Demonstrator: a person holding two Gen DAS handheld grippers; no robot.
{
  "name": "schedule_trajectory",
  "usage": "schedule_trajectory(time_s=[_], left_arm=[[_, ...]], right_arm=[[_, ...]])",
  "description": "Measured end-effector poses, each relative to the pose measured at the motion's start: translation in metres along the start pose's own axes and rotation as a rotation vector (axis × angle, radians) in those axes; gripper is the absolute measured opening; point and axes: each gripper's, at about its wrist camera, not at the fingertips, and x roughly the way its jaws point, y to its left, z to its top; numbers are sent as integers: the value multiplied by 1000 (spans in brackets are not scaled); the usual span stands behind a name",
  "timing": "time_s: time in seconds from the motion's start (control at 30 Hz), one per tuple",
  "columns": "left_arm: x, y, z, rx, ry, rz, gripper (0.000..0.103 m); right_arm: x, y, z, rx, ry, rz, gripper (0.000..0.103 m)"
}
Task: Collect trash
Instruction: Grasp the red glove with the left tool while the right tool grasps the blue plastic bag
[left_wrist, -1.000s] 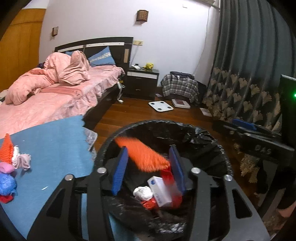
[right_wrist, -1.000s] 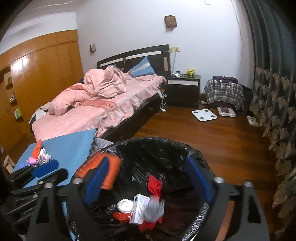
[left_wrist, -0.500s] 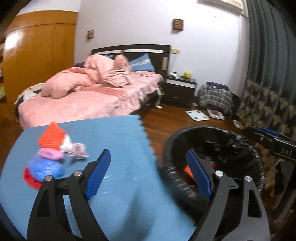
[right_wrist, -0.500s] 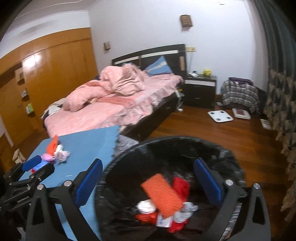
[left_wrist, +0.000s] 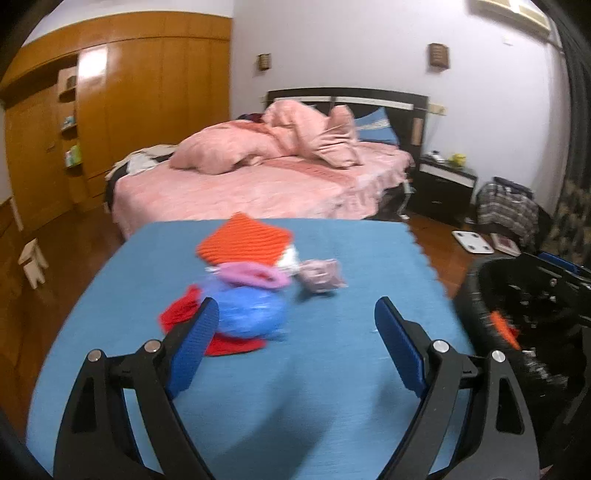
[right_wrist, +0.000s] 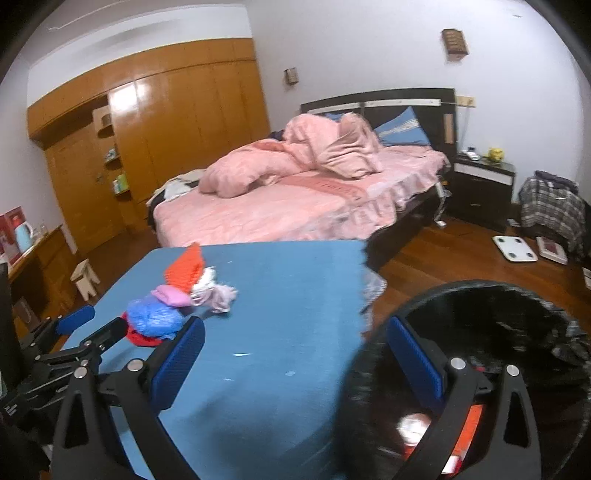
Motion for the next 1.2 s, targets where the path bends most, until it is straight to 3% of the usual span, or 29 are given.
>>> schedule_trajectory(time_s=[0.33,0.6,0.8,1.07,1.1,1.2], left_arm=[[21,70,-13,-82,61,125,83],[55,104,-16,-118,131,169,72],[87,119,-22,-161,232,136,62],[109,115,-24,-166,299,63,59],[109,113,-24,-161,300,61,55],[110,107,-23,-146,299,48,30]], right_arm=[[47,47,-10,-36,67,52,97],[81,65,-19,-60,123,67,97],[93,71,-23,-87,143,70,97],[101,76,-26,-99,160,67,97],[102,77,-26,-101,161,67,97],[103,79,-26,-104,162,68,97]])
